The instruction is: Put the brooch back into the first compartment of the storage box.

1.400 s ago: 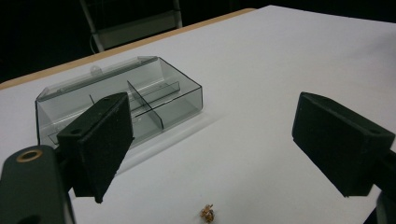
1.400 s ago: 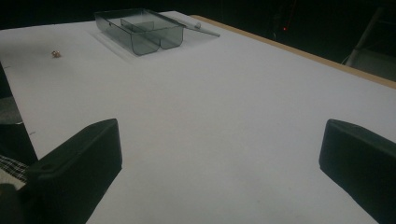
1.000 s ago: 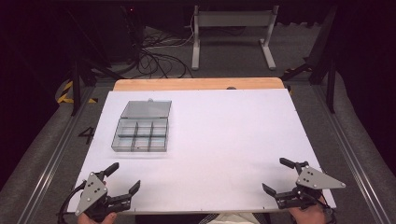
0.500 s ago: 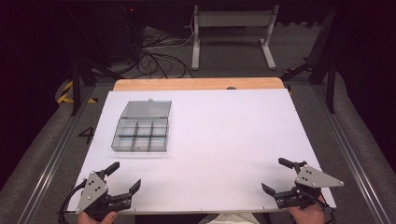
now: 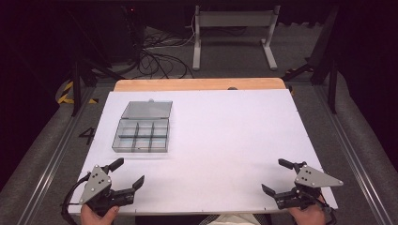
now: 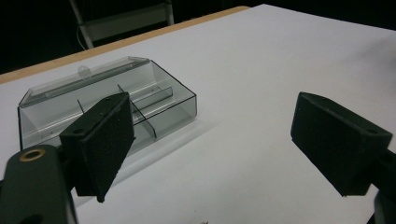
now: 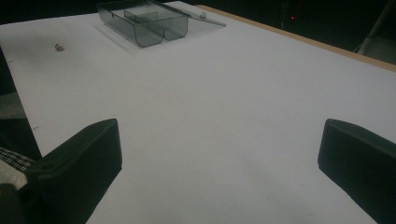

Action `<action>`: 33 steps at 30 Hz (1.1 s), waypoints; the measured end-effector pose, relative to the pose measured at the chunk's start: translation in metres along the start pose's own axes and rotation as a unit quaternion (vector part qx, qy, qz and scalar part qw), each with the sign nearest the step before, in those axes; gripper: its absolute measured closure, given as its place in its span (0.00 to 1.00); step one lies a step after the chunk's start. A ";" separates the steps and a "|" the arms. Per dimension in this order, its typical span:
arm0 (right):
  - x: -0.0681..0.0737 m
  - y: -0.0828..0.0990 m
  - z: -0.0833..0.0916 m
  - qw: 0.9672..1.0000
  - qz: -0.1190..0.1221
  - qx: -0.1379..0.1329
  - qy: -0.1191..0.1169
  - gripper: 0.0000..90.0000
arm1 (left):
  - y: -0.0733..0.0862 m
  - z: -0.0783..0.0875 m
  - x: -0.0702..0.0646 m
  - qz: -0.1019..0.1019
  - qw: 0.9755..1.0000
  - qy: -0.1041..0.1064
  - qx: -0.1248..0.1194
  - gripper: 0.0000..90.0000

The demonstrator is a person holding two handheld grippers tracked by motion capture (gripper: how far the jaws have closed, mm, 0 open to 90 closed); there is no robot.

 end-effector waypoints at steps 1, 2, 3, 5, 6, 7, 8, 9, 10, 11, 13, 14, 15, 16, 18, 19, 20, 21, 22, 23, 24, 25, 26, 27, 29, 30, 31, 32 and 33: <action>0.000 0.000 0.000 1.000 0.000 0.000 0.000 0.01 | -0.001 -0.001 0.000 0.002 1.000 0.000 0.002 0.16; 0.000 0.000 0.000 1.000 0.000 0.000 -0.001 0.01 | -0.001 -0.002 0.000 0.000 1.000 -0.002 0.004 0.16; 0.000 0.000 0.000 1.000 0.000 0.000 -0.001 0.01 | -0.002 -0.003 0.000 0.003 1.000 -0.003 0.005 0.16; 0.000 0.000 0.000 1.000 0.001 0.002 -0.001 0.01 | -0.004 -0.004 0.001 -0.001 1.000 -0.003 0.004 0.16; 0.000 0.000 -0.001 1.000 0.001 0.002 -0.002 0.01 | -0.004 -0.005 0.001 0.003 1.000 -0.001 0.005 0.16; 0.000 0.001 -0.001 1.000 0.002 0.004 -0.002 0.01 | -0.005 -0.005 0.001 0.004 1.000 -0.001 0.007 0.16; 0.000 0.001 -0.002 1.000 0.002 0.005 -0.002 0.01 | -0.006 -0.006 0.002 0.003 1.000 -0.001 0.007 0.16; 0.000 0.001 -0.002 1.000 0.002 0.005 -0.002 0.01 | -0.006 -0.007 0.002 0.004 1.000 0.000 0.008 0.16; 0.000 0.001 -0.001 1.000 0.002 0.004 -0.003 0.01 | -0.007 -0.007 0.002 0.006 1.000 0.002 0.010 0.16; 0.000 0.001 -0.001 1.000 0.002 0.004 -0.003 0.01 | -0.008 -0.008 0.002 0.008 1.000 0.002 0.011 0.16; 0.000 0.000 -0.001 1.000 0.002 0.004 -0.002 0.01 | -0.009 -0.010 0.003 0.004 1.000 0.001 0.015 0.16; 0.000 0.000 -0.001 1.000 0.002 0.003 -0.002 0.01 | -0.010 -0.010 0.004 0.002 1.000 0.001 0.017 0.16; 0.000 0.000 -0.001 1.000 0.001 0.003 -0.002 0.01 | -0.011 -0.011 0.004 0.003 1.000 0.000 0.016 0.16; 0.000 0.000 -0.001 1.000 0.001 0.003 -0.002 0.01 | -0.012 -0.011 0.005 0.005 1.000 0.001 0.018 0.16; 0.000 0.000 -0.001 1.000 0.001 0.003 -0.002 0.01 | -0.013 -0.010 0.006 0.003 1.000 0.002 0.018 0.16; 0.000 0.000 -0.001 1.000 0.001 0.003 -0.002 0.01 | -0.013 -0.010 0.006 0.004 1.000 0.002 0.019 0.16; 0.000 0.000 -0.001 1.000 0.001 0.003 -0.002 0.01 | -0.013 -0.010 0.006 0.004 1.000 0.003 0.021 0.16; 0.000 0.000 -0.001 1.000 0.001 0.003 -0.002 0.01 | -0.013 -0.010 0.006 0.003 1.000 0.002 0.022 0.16; 0.000 0.000 -0.001 1.000 0.001 0.003 -0.003 0.01 | -0.013 -0.010 0.006 0.003 1.000 0.002 0.023 0.16; 0.000 0.000 -0.001 1.000 0.001 0.003 -0.002 0.01 | -0.013 -0.010 0.006 0.005 1.000 0.003 0.025 0.16; 0.000 0.000 -0.001 1.000 0.002 0.003 -0.003 0.01 | -0.013 -0.010 0.005 0.012 1.000 0.007 0.027 0.17; 0.000 0.000 -0.001 1.000 0.001 0.003 -0.003 0.01 | -0.014 -0.010 0.005 0.018 0.999 0.014 0.030 0.17; 0.000 0.000 -0.001 1.000 0.001 0.003 -0.003 0.01 | -0.014 -0.010 0.005 0.023 0.999 0.020 0.034 0.17; 0.000 0.001 -0.001 1.000 0.001 0.004 -0.003 0.01 | -0.014 -0.010 0.006 0.027 0.999 0.027 0.038 0.17; 0.000 0.000 -0.001 1.000 0.001 0.003 -0.004 0.01 | -0.014 -0.010 0.006 0.026 0.998 0.032 0.046 0.17; 0.000 0.000 -0.001 1.000 0.001 0.003 -0.004 0.01 | -0.014 -0.009 0.005 0.024 0.998 0.034 0.049 0.18; 0.000 0.001 -0.001 1.000 0.001 0.003 -0.004 0.01 | -0.013 -0.009 0.005 0.021 0.998 0.034 0.053 0.19; 0.000 0.001 -0.001 1.000 0.001 0.004 -0.004 0.01 | -0.013 -0.009 0.005 0.016 0.998 0.033 0.059 0.20; 0.000 0.001 -0.001 1.000 0.001 0.004 -0.005 0.01 | -0.012 -0.010 0.006 0.010 0.997 0.033 0.063 0.21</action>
Point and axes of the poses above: each handheld gripper's, and its own axes: z roughly backward along the jaws, y roughly out of its underside, x roughly to its left, the point moved 5 cm from there along -z, roughly forward along the jaws, and after that the axes turned 15 degrees about -y, right-handed, at the moved point
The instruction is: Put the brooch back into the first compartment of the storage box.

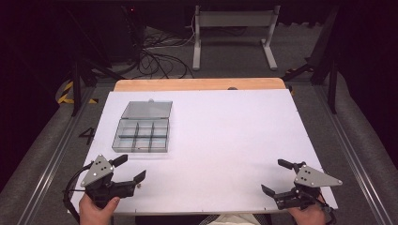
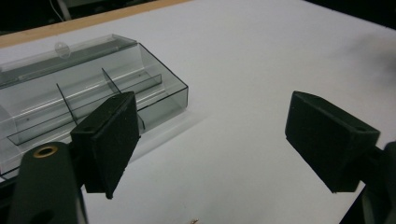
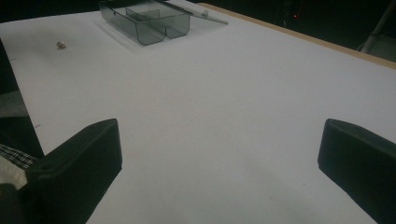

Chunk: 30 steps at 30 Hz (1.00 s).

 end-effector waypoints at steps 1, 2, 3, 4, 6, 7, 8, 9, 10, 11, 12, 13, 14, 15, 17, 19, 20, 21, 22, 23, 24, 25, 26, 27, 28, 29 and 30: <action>0.000 0.000 0.000 1.000 0.000 0.000 0.000 0.01 | 0.001 0.000 0.000 -0.008 1.000 -0.003 0.004 0.22; 0.000 0.000 0.000 1.000 0.000 0.000 0.000 0.01 | 0.001 -0.001 0.001 -0.020 1.000 -0.008 0.008 0.23; 0.000 0.000 0.000 1.000 0.000 0.001 0.001 0.01 | 0.002 -0.001 0.001 -0.025 1.000 -0.011 0.013 0.24; 0.000 0.000 0.000 1.000 -0.001 0.001 0.000 0.01 | 0.002 -0.002 0.001 -0.030 0.999 -0.014 0.017 0.25; 0.000 0.000 -0.001 1.000 -0.001 0.000 -0.001 0.01 | 0.004 -0.003 0.001 -0.038 0.999 -0.011 0.031 0.26; 0.000 0.000 -0.001 1.000 -0.001 0.000 -0.002 0.01 | 0.005 -0.004 0.001 -0.041 0.998 -0.010 0.036 0.27; 0.000 0.000 -0.001 1.000 0.000 0.000 -0.003 0.01 | 0.005 -0.005 0.001 -0.043 0.998 -0.008 0.042 0.27; 0.000 0.000 -0.001 1.000 -0.001 0.001 -0.003 0.01 | 0.006 -0.005 0.002 -0.046 0.998 -0.009 0.047 0.28; 0.000 0.000 -0.001 1.000 -0.001 0.001 -0.003 0.01 | 0.007 -0.006 0.002 -0.044 0.998 -0.007 0.053 0.28; 0.000 0.000 -0.001 1.000 -0.001 0.001 -0.004 0.01 | 0.007 -0.006 0.002 -0.042 0.998 -0.005 0.057 0.29; 0.000 0.000 -0.001 1.000 -0.001 0.001 -0.003 0.01 | 0.007 -0.006 0.003 -0.046 0.997 -0.003 0.061 0.29; 0.000 0.000 -0.001 1.000 -0.002 0.001 -0.004 0.01 | 0.007 -0.006 0.003 -0.047 0.997 -0.003 0.065 0.30; 0.000 0.000 -0.001 1.000 -0.002 0.000 -0.004 0.01 | 0.008 -0.007 0.003 -0.045 0.997 -0.001 0.069 0.30; 0.000 0.000 -0.001 1.000 -0.003 0.000 -0.004 0.01 | 0.008 -0.007 0.003 -0.045 0.996 -0.001 0.074 0.30; 0.000 0.001 -0.001 1.000 -0.003 0.001 -0.004 0.01 | 0.009 -0.007 0.004 -0.043 0.996 0.000 0.083 0.31; 0.000 0.001 -0.001 1.000 -0.003 0.002 -0.005 0.01 | 0.010 -0.007 0.004 -0.043 0.995 -0.001 0.093 0.33; 0.000 0.001 -0.001 1.000 -0.002 0.002 -0.005 0.01 | 0.010 -0.007 0.005 -0.043 0.994 -0.003 0.100 0.33; 0.000 0.001 -0.001 1.000 -0.002 0.002 -0.005 0.01 | 0.011 -0.008 0.005 -0.044 0.993 -0.004 0.106 0.33; 0.000 0.001 -0.002 1.000 -0.003 0.003 -0.005 0.01 | 0.012 -0.008 0.005 -0.045 0.993 -0.004 0.113 0.34; 0.000 0.001 -0.002 1.000 -0.002 0.003 -0.005 0.01 | 0.012 -0.008 0.005 -0.046 0.992 -0.004 0.118 0.34; 0.000 0.001 -0.002 1.000 -0.002 0.004 -0.004 0.01 | 0.013 -0.008 0.004 -0.045 0.991 -0.002 0.123 0.34; 0.000 0.001 -0.002 1.000 -0.002 0.004 -0.005 0.01 | 0.013 -0.008 0.004 -0.045 0.991 -0.002 0.127 0.34; 0.000 0.001 -0.002 1.000 -0.002 0.004 -0.005 0.01 | 0.013 -0.009 0.004 -0.044 0.991 -0.002 0.129 0.34; 0.000 0.001 -0.002 1.000 -0.001 0.005 -0.005 0.01 | 0.013 -0.009 0.005 -0.051 0.990 -0.003 0.131 0.34; 0.000 0.001 -0.003 1.000 -0.002 0.005 -0.006 0.01 | 0.014 -0.010 0.004 -0.051 0.989 -0.002 0.137 0.34; 0.000 0.001 -0.003 1.000 -0.002 0.004 -0.006 0.01 | 0.015 -0.011 0.003 -0.050 0.989 0.000 0.141 0.35; 0.000 0.001 -0.003 1.000 -0.002 0.005 -0.005 0.01 | 0.015 -0.011 0.002 -0.055 0.988 0.002 0.146 0.35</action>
Point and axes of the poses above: each handheld gripper's, and its own axes: z roughly backward along the jaws, y roughly out of its underside, x roughly to its left, the point moved 5 cm from there along -z, roughly forward along the jaws, and after that the axes turned 15 degrees about -y, right-handed, at the moved point
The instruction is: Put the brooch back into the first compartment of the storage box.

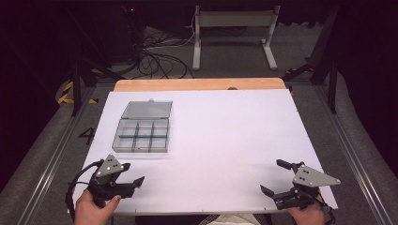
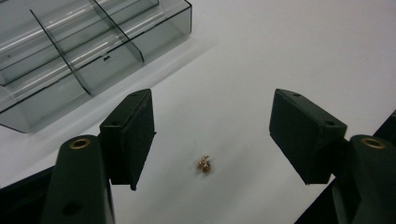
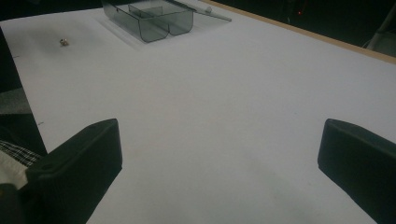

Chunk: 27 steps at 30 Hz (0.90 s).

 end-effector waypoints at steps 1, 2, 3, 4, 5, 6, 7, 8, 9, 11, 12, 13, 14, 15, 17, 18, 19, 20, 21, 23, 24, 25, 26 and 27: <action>0.000 0.000 0.000 1.000 0.000 0.001 0.000 0.01 | 0.000 -0.001 -0.001 -0.001 1.000 0.002 0.005 0.36; 0.000 0.000 0.000 1.000 0.000 0.001 -0.001 0.01 | 0.001 -0.002 -0.001 -0.005 1.000 0.001 0.007 0.36; 0.000 0.000 0.000 1.000 0.000 0.001 -0.001 0.01 | 0.001 -0.002 -0.002 -0.007 1.000 0.001 0.009 0.37; 0.000 0.000 0.000 1.000 0.000 0.001 -0.001 0.01 | 0.001 -0.003 -0.002 -0.013 1.000 0.002 0.012 0.38; 0.000 0.000 0.000 1.000 0.000 0.001 -0.001 0.01 | 0.001 -0.003 -0.002 -0.015 1.000 0.003 0.015 0.38; 0.000 0.000 0.000 1.000 0.000 0.001 -0.001 0.01 | 0.001 -0.004 -0.003 -0.016 1.000 0.002 0.016 0.38; 0.000 0.000 0.000 1.000 0.000 0.001 -0.002 0.01 | 0.001 -0.004 -0.003 -0.020 1.000 0.006 0.018 0.39; 0.000 0.000 0.000 1.000 0.000 0.001 -0.002 0.01 | 0.002 -0.004 -0.004 -0.022 0.999 0.004 0.023 0.39; 0.000 0.000 0.000 1.000 0.000 0.001 -0.002 0.01 | 0.002 -0.005 -0.004 -0.025 0.999 0.002 0.024 0.40; 0.000 0.000 -0.001 1.000 -0.002 0.001 -0.002 0.01 | 0.003 -0.006 -0.005 -0.030 0.999 0.001 0.028 0.40; 0.000 0.000 -0.001 1.000 -0.001 0.001 -0.003 0.01 | 0.003 -0.007 -0.005 -0.035 0.999 0.001 0.030 0.40; 0.000 0.000 0.000 1.000 -0.001 0.001 -0.003 0.01 | 0.003 -0.007 -0.005 -0.037 0.999 0.003 0.032 0.41; 0.000 0.000 0.000 1.000 0.000 0.001 -0.003 0.01 | 0.003 -0.008 -0.005 -0.040 0.999 0.001 0.035 0.41; 0.000 0.000 0.000 1.000 0.000 0.001 -0.003 0.01 | 0.004 -0.008 -0.005 -0.042 0.998 0.002 0.039 0.41; 0.000 0.000 -0.001 1.000 -0.001 0.001 -0.003 0.01 | 0.004 -0.009 -0.006 -0.047 0.998 0.004 0.043 0.42; 0.000 0.000 -0.001 1.000 -0.001 0.001 -0.004 0.01 | 0.004 -0.010 -0.007 -0.046 0.998 0.006 0.047 0.42; 0.000 0.000 -0.001 1.000 -0.002 0.001 -0.004 0.01 | 0.005 -0.010 -0.007 -0.049 0.998 0.007 0.050 0.43; 0.000 0.000 -0.001 1.000 -0.001 0.002 -0.005 0.01 | 0.005 -0.011 -0.007 -0.047 0.998 0.009 0.052 0.43; 0.000 0.000 -0.001 1.000 -0.001 0.002 -0.004 0.01 | 0.005 -0.012 -0.008 -0.049 0.997 0.011 0.056 0.43; 0.000 0.000 -0.001 1.000 -0.001 0.002 -0.005 0.01 | 0.006 -0.014 -0.008 -0.052 0.997 0.013 0.061 0.43; 0.000 0.000 -0.001 1.000 -0.001 0.002 -0.005 0.01 | 0.006 -0.015 -0.008 -0.051 0.996 0.014 0.066 0.44; 0.000 0.000 -0.001 1.000 -0.001 0.002 -0.005 0.01 | 0.006 -0.016 -0.008 -0.053 0.996 0.013 0.068 0.44; 0.000 0.000 -0.001 1.000 -0.002 0.001 -0.005 0.01 | 0.007 -0.017 -0.008 -0.055 0.996 0.015 0.073 0.44; 0.001 0.000 -0.001 1.000 -0.002 0.001 -0.005 0.01 | 0.007 -0.018 -0.008 -0.055 0.996 0.015 0.075 0.44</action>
Point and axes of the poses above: each handheld gripper's, and its own axes: z roughly backward along the jaws, y roughly out of its underside, x roughly to its left, the point moved 5 cm from there along -z, roughly forward along the jaws, and after that the axes turned 15 degrees about -y, right-handed, at the moved point
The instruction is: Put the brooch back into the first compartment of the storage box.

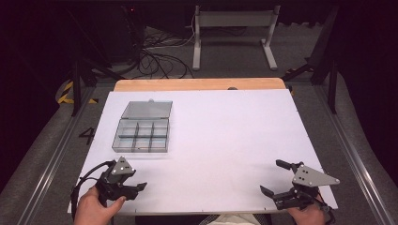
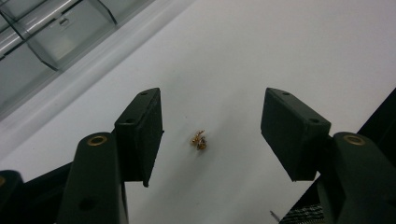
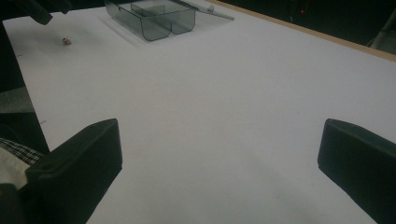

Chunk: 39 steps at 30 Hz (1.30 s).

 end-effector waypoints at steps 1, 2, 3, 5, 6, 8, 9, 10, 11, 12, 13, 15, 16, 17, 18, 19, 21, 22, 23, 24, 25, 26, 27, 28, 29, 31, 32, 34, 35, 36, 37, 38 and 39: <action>0.000 0.000 0.000 1.000 0.001 0.001 -0.001 0.01 | 0.000 -0.001 0.000 -0.001 1.000 0.004 0.003 0.44; 0.000 0.000 0.000 1.000 0.000 0.000 0.000 0.01 | 0.000 -0.002 0.000 -0.005 1.000 0.001 0.007 0.44; 0.000 0.000 0.000 1.000 0.000 0.000 0.000 0.01 | 0.000 -0.003 -0.001 -0.002 1.000 0.005 0.011 0.44; 0.000 0.000 0.000 1.000 0.001 0.001 -0.001 0.01 | 0.001 -0.006 0.000 -0.005 1.000 0.002 0.019 0.45; 0.000 0.000 0.000 1.000 0.001 0.001 -0.001 0.01 | 0.001 -0.007 -0.001 -0.005 1.000 0.005 0.027 0.45; 0.000 0.000 0.000 1.000 0.002 0.003 -0.002 0.01 | 0.002 -0.009 -0.001 -0.007 0.999 0.007 0.036 0.46; 0.000 0.000 0.000 1.000 0.002 0.003 -0.002 0.01 | 0.002 -0.010 0.000 -0.012 0.999 0.002 0.040 0.46; 0.000 0.000 0.000 1.000 0.001 0.001 -0.001 0.01 | 0.002 -0.011 -0.001 -0.009 0.999 0.002 0.040 0.46; 0.000 0.000 0.000 1.000 0.001 0.001 -0.002 0.01 | 0.003 -0.012 0.000 -0.010 0.999 0.003 0.045 0.46; 0.000 0.000 0.000 1.000 0.002 0.002 -0.002 0.01 | 0.003 -0.013 0.000 -0.011 0.999 0.002 0.047 0.47; 0.000 0.000 0.000 1.000 0.002 0.002 -0.003 0.01 | 0.003 -0.013 0.000 -0.009 0.999 0.000 0.049 0.47; 0.000 0.000 -0.001 1.000 0.000 0.001 -0.005 0.01 | 0.003 -0.015 0.001 -0.012 0.998 0.001 0.056 0.48; 0.000 0.000 -0.001 1.000 0.000 0.001 -0.005 0.01 | 0.004 -0.016 0.001 -0.012 0.998 0.001 0.060 0.48; 0.000 0.001 -0.001 1.000 -0.001 0.003 -0.005 0.01 | 0.004 -0.017 0.001 -0.013 0.998 0.000 0.063 0.48; 0.000 0.001 -0.001 1.000 -0.001 0.003 -0.005 0.01 | 0.004 -0.018 0.001 -0.014 0.998 0.000 0.067 0.49; 0.000 0.001 -0.002 1.000 -0.001 0.003 -0.006 0.01 | 0.004 -0.019 0.001 -0.015 0.997 -0.001 0.070 0.50; 0.000 0.001 -0.002 1.000 -0.001 0.003 -0.006 0.01 | 0.004 -0.020 0.001 -0.017 0.997 -0.001 0.074 0.51; 0.000 0.001 -0.002 1.000 -0.001 0.003 -0.006 0.01 | 0.004 -0.020 0.001 -0.016 0.997 0.000 0.074 0.51; 0.000 0.001 -0.002 1.000 -0.001 0.003 -0.006 0.01 | 0.004 -0.021 0.001 -0.015 0.997 0.001 0.074 0.52; 0.000 0.001 -0.002 1.000 -0.002 0.004 -0.006 0.01 | 0.005 -0.021 0.001 -0.018 0.997 0.001 0.077 0.52; 0.000 0.001 -0.002 1.000 -0.003 0.004 -0.007 0.01 | 0.005 -0.021 0.001 -0.018 0.997 0.000 0.080 0.53; 0.000 0.001 -0.002 1.000 -0.003 0.005 -0.007 0.01 | 0.005 -0.022 0.001 -0.020 0.997 0.001 0.081 0.53; 0.000 0.001 -0.002 1.000 -0.003 0.005 -0.007 0.01 | 0.005 -0.022 0.001 -0.024 0.996 -0.001 0.084 0.54; 0.000 0.001 -0.002 1.000 -0.002 0.005 -0.007 0.01 | 0.005 -0.023 0.001 -0.026 0.996 -0.003 0.085 0.54; 0.000 0.001 -0.002 1.000 -0.001 0.006 -0.008 0.01 | 0.005 -0.024 0.001 -0.026 0.996 -0.004 0.085 0.55; 0.000 0.001 -0.002 1.000 -0.002 0.006 -0.008 0.01 | 0.005 -0.025 0.000 -0.028 0.996 -0.001 0.089 0.56; 0.000 0.001 -0.002 1.000 -0.002 0.006 -0.008 0.01 | 0.005 -0.025 0.000 -0.033 0.995 -0.003 0.092 0.57; 0.000 0.001 -0.002 1.000 -0.001 0.005 -0.009 0.01 | 0.006 -0.026 0.000 -0.034 0.995 -0.003 0.097 0.59; 0.000 0.001 -0.003 1.000 -0.001 0.005 -0.009 0.01 | 0.006 -0.027 0.000 -0.036 0.994 -0.004 0.098 0.59; 0.000 0.001 -0.003 1.000 -0.001 0.005 -0.009 0.01 | 0.006 -0.027 0.000 -0.034 0.995 -0.004 0.098 0.60; 0.000 0.001 -0.002 1.000 -0.002 0.007 -0.009 0.01 | 0.006 -0.027 -0.001 -0.034 0.994 -0.004 0.099 0.60; 0.000 0.001 -0.003 1.000 -0.003 0.007 -0.009 0.01 | 0.006 -0.027 -0.001 -0.035 0.994 -0.001 0.101 0.61; 0.000 0.001 -0.003 1.000 -0.003 0.007 -0.009 0.01 | 0.006 -0.027 -0.001 -0.035 0.994 0.000 0.102 0.63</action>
Point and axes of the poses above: each handheld gripper's, and its own axes: z roughly backward along the jaws, y roughly out of its underside, x roughly to its left, the point moved 5 cm from there along -z, roughly forward along the jaws, and after that the axes turned 15 degrees about -y, right-handed, at the moved point
